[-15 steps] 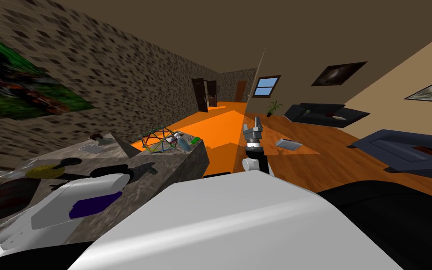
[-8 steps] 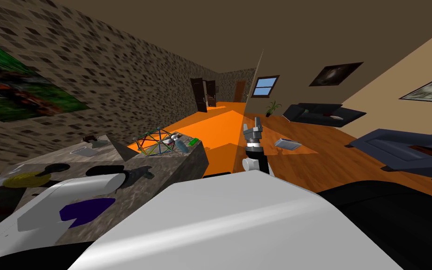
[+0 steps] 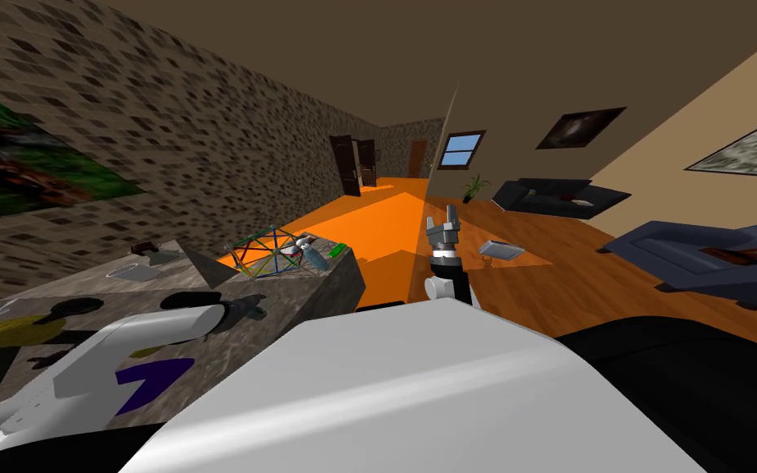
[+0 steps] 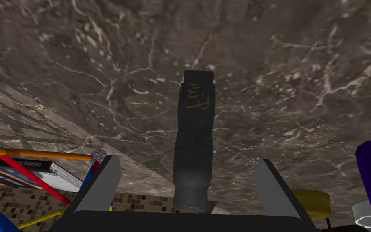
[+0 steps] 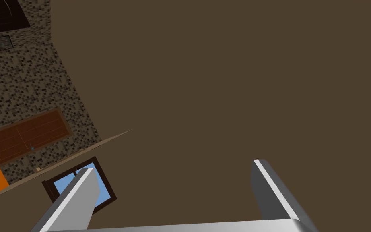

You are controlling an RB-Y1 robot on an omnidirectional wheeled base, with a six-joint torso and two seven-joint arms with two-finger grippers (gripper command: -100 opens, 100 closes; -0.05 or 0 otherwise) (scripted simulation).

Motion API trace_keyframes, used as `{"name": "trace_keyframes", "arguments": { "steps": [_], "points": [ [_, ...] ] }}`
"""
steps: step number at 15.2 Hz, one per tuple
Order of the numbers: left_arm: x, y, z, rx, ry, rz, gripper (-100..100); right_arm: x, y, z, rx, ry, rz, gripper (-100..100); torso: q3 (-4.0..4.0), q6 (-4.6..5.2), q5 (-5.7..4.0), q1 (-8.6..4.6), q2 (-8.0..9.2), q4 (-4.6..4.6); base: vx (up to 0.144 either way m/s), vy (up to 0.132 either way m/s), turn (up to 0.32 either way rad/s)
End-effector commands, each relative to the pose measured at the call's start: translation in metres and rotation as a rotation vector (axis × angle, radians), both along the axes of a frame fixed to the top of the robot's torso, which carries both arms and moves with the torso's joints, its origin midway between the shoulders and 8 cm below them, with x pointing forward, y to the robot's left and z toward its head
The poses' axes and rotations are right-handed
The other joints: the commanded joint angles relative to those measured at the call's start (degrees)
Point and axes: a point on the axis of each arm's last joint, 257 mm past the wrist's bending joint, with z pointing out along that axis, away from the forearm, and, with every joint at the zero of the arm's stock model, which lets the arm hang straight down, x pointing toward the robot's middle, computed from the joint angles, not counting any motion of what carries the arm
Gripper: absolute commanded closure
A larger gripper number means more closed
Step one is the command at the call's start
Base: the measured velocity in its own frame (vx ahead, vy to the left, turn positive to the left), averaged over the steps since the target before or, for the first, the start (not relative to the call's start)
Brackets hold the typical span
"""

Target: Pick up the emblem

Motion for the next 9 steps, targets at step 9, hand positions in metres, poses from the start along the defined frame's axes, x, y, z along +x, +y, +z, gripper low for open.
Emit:
{"name": "trace_keyframes", "arguments": {
  "steps": [9],
  "points": [
    [0.0, -0.004, 0.011, 0.002, 0.003, -0.012, 100, 0.0, 0.0, 0.0, 0.0, 0.0, 0.0, 0, 0.09, 0.03, 0.24, 0.02, 0.0, 0.18, 0.005, -0.013, 0.034]
  ]
}}
